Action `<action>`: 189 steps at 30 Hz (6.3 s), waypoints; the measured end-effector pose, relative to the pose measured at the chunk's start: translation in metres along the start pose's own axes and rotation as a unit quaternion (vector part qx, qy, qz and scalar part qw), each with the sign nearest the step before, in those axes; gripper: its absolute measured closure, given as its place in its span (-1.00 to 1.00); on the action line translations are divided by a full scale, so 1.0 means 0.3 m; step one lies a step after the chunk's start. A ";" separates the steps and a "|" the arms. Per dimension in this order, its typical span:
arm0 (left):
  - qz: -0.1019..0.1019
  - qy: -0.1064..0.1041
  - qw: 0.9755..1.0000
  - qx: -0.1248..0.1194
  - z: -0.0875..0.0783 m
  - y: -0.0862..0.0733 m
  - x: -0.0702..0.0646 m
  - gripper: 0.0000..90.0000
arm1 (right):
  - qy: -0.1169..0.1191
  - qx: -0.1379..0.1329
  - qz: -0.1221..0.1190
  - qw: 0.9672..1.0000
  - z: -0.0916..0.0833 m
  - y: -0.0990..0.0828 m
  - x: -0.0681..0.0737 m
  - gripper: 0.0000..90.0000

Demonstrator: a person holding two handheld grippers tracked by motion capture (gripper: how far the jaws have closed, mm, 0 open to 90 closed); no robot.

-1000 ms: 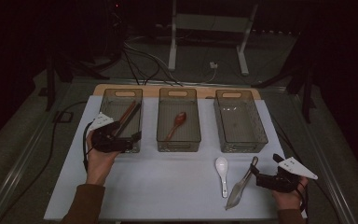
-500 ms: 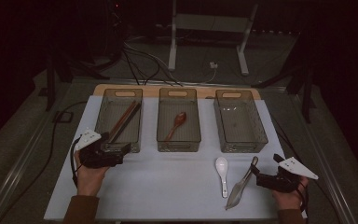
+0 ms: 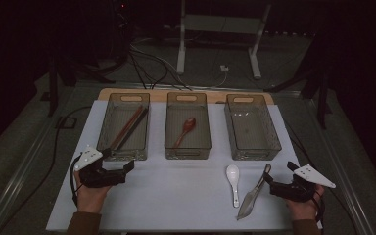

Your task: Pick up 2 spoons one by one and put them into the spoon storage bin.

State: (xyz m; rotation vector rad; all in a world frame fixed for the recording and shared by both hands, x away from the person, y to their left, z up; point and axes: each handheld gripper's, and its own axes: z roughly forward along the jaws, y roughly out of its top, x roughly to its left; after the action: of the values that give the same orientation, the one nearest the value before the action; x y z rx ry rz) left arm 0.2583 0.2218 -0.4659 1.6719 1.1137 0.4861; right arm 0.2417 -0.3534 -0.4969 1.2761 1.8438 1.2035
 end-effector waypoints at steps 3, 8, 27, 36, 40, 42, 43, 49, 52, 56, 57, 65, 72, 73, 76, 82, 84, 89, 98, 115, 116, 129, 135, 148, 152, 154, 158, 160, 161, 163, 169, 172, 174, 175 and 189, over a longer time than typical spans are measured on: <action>0.002 0.003 1.000 -0.004 -0.011 -0.005 -0.003 -0.98 | 0.004 -0.002 0.010 1.000 -0.006 0.006 -0.001 -1.00; 0.008 0.006 1.000 0.004 -0.016 -0.020 -0.005 -0.98 | 0.013 0.009 0.025 1.000 -0.010 0.024 -0.003 -1.00; 0.005 0.017 1.000 -0.001 -0.041 -0.055 0.002 -0.98 | 0.048 0.068 -0.003 0.997 -0.007 0.166 0.112 -1.00; 0.009 0.017 1.000 0.001 -0.041 -0.057 -0.002 -0.98 | 0.073 0.095 -0.023 0.992 0.058 0.160 0.189 -1.00; 0.009 0.019 1.000 0.002 -0.042 -0.058 0.000 -0.99 | 0.080 0.104 -0.022 0.991 0.078 0.146 0.206 -1.00; 0.009 0.019 1.000 0.002 -0.042 -0.059 0.000 -0.99 | 0.083 0.109 -0.023 0.990 0.087 0.138 0.212 -1.00; 0.010 0.020 1.000 0.002 -0.041 -0.059 -0.001 -0.98 | 0.084 0.111 -0.024 0.990 0.090 0.133 0.214 -1.00; 0.011 0.021 1.000 0.003 -0.041 -0.059 -0.003 -0.99 | 0.086 0.123 -0.020 0.989 0.105 0.109 0.219 -1.00; 0.013 0.021 1.000 0.003 -0.042 -0.059 -0.005 -0.98 | 0.086 0.128 -0.021 0.988 0.110 0.099 0.221 -1.00; 0.014 0.021 1.000 0.004 -0.040 -0.060 -0.008 -0.99 | 0.087 0.135 -0.023 0.987 0.120 0.089 0.226 -1.00; 0.014 0.021 1.000 0.005 -0.040 -0.060 -0.008 -0.99 | 0.088 0.138 -0.022 0.986 0.123 0.086 0.227 -1.00; 0.014 0.021 1.000 0.006 -0.040 -0.062 -0.008 -0.98 | 0.093 0.169 -0.023 0.981 0.154 0.064 0.234 -1.00; 0.016 0.020 1.000 0.007 -0.039 -0.062 -0.011 -0.99 | 0.101 0.196 -0.022 0.975 0.184 0.055 0.246 -1.00; 0.016 0.021 1.000 0.007 -0.040 -0.062 -0.012 -0.98 | 0.101 0.199 -0.021 0.975 0.188 0.053 0.247 -0.98; 0.017 0.020 1.000 0.008 -0.039 -0.062 -0.012 -0.98 | 0.106 0.206 -0.017 0.973 0.197 0.051 0.248 -0.92; 0.016 0.021 1.000 0.007 -0.040 -0.063 -0.013 -0.98 | 0.117 0.216 -0.013 0.969 0.174 0.044 0.257 -0.64; 0.017 0.020 1.000 0.009 -0.039 -0.063 -0.014 -0.99 | 0.119 0.221 -0.015 0.968 0.166 0.037 0.267 -0.48; 0.020 0.020 1.000 0.009 -0.038 -0.062 -0.019 -0.99 | 0.112 0.241 -0.024 0.964 0.173 0.014 0.303 -0.36; 0.020 0.020 1.000 0.009 -0.039 -0.063 -0.018 -0.99 | 0.092 0.252 -0.095 0.959 0.181 0.007 0.359 -0.11; 0.022 0.019 0.999 0.014 -0.032 -0.066 -0.023 -0.98 | 0.099 0.260 -0.078 0.957 0.184 0.022 0.326 0.85; 0.023 0.019 0.999 0.014 -0.032 -0.065 -0.023 -0.98 | 0.099 0.260 -0.077 0.957 0.184 0.022 0.325 0.85; 0.022 0.020 0.999 0.014 -0.033 -0.067 -0.020 -0.99 | 0.094 0.258 -0.074 0.959 0.185 0.028 0.330 0.91; 0.022 0.019 0.999 0.014 -0.034 -0.067 -0.020 -0.99 | 0.088 0.238 -0.067 0.965 0.172 0.050 0.326 0.91; 0.023 0.023 0.999 0.011 -0.039 -0.066 -0.018 -0.99 | 0.087 0.215 -0.056 0.971 0.168 0.089 0.318 0.91; 0.024 0.023 0.999 0.011 -0.040 -0.066 -0.018 -0.99 | 0.087 0.210 -0.055 0.972 0.169 0.100 0.320 0.91; 0.025 0.024 0.999 0.011 -0.040 -0.066 -0.018 -0.99 | 0.089 0.207 -0.055 0.973 0.169 0.107 0.321 0.91; 0.028 0.028 0.999 0.012 -0.039 -0.067 -0.019 -0.99 | 0.089 0.202 -0.054 0.974 0.170 0.119 0.323 0.91; 0.030 0.029 0.999 0.013 -0.039 -0.067 -0.018 -0.99 | 0.089 0.201 -0.053 0.974 0.172 0.123 0.324 0.91; 0.031 0.030 0.999 0.014 -0.040 -0.068 -0.018 -0.99 | 0.089 0.201 -0.054 0.974 0.173 0.125 0.324 0.91; 0.031 0.032 0.999 0.013 -0.040 -0.068 -0.016 -0.98 | 0.089 0.201 -0.055 0.974 0.174 0.127 0.325 0.91; 0.033 0.036 0.999 0.014 -0.042 -0.068 -0.012 -0.99 | 0.090 0.194 -0.054 0.975 0.176 0.140 0.325 0.91; 0.034 0.037 0.999 0.016 -0.041 -0.069 -0.011 -0.99 | 0.090 0.191 -0.052 0.976 0.178 0.149 0.323 0.91; 0.034 0.038 0.999 0.016 -0.041 -0.070 -0.011 -0.98 | 0.089 0.188 -0.052 0.977 0.179 0.154 0.323 0.91; 0.034 0.038 0.999 0.016 -0.040 -0.070 -0.010 -0.99 | 0.089 0.187 -0.050 0.977 0.179 0.158 0.323 0.91; 0.037 0.040 0.998 0.018 -0.037 -0.073 -0.010 -0.98 | 0.092 0.171 -0.047 0.980 0.193 0.200 0.327 0.91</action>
State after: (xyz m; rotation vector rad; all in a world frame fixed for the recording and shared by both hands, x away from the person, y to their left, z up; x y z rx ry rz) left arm 0.2389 0.2261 -0.4804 1.7429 1.1281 0.5877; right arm 0.2783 -0.2342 -0.4641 1.2713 2.2964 1.0125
